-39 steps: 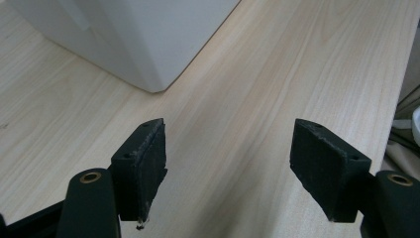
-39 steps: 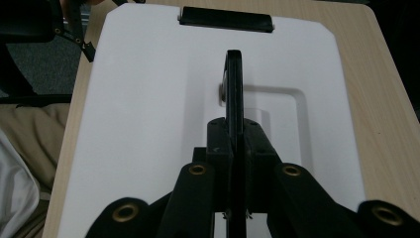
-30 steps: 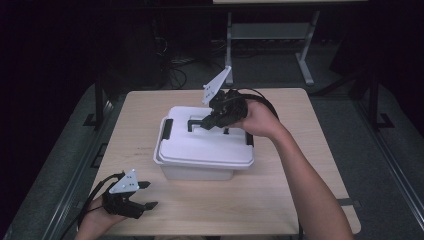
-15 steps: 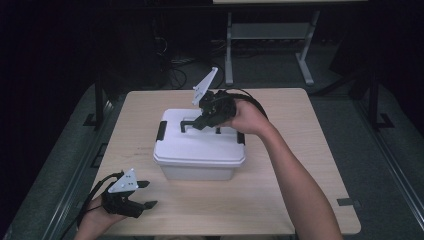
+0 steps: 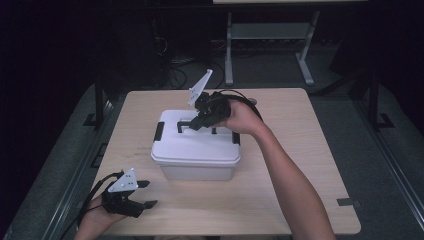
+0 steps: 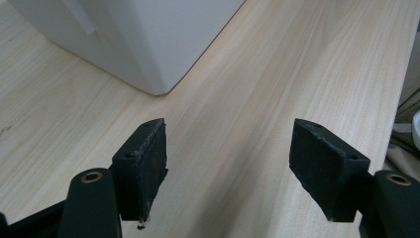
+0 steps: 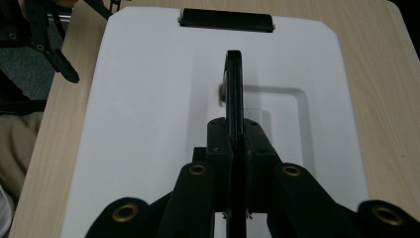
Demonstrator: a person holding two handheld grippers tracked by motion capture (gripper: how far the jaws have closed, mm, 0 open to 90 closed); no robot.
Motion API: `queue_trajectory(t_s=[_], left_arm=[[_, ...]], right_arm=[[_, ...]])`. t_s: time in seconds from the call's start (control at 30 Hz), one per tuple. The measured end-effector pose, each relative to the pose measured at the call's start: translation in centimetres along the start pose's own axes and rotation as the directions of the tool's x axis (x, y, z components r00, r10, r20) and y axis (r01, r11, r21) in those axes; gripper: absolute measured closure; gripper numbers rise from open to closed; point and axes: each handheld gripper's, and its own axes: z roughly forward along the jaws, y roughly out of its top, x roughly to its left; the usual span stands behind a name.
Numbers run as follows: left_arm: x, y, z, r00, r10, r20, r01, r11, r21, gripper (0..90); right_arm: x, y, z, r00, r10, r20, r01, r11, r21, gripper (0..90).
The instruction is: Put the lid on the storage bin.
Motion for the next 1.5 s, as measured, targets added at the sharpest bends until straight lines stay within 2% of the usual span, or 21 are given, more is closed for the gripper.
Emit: queue_trajectory(t_s=[0.77,1.17,1.5], left_arm=[[0.1,-0.1,0.0,1.0,-0.004,0.004,0.004,1.0,0.002,30.3],[0.1,-0.1,0.0,1.0,-0.007,0.004,0.007,1.0,0.001,30.3],[0.1,-0.1,0.1,0.9999,-0.008,0.007,0.008,1.0,0.005,30.3]], right_arm=[[-0.8,-0.5,1.0,0.9999,0.011,-0.012,-0.011,1.0,0.0,83.8],[-0.6,-0.3,1.6,0.9998,0.006,-0.02,-0.006,1.0,0.011,83.6],[-0.7,-0.9,1.8,0.9988,0.032,-0.036,-0.032,0.999,-0.021,82.9]])
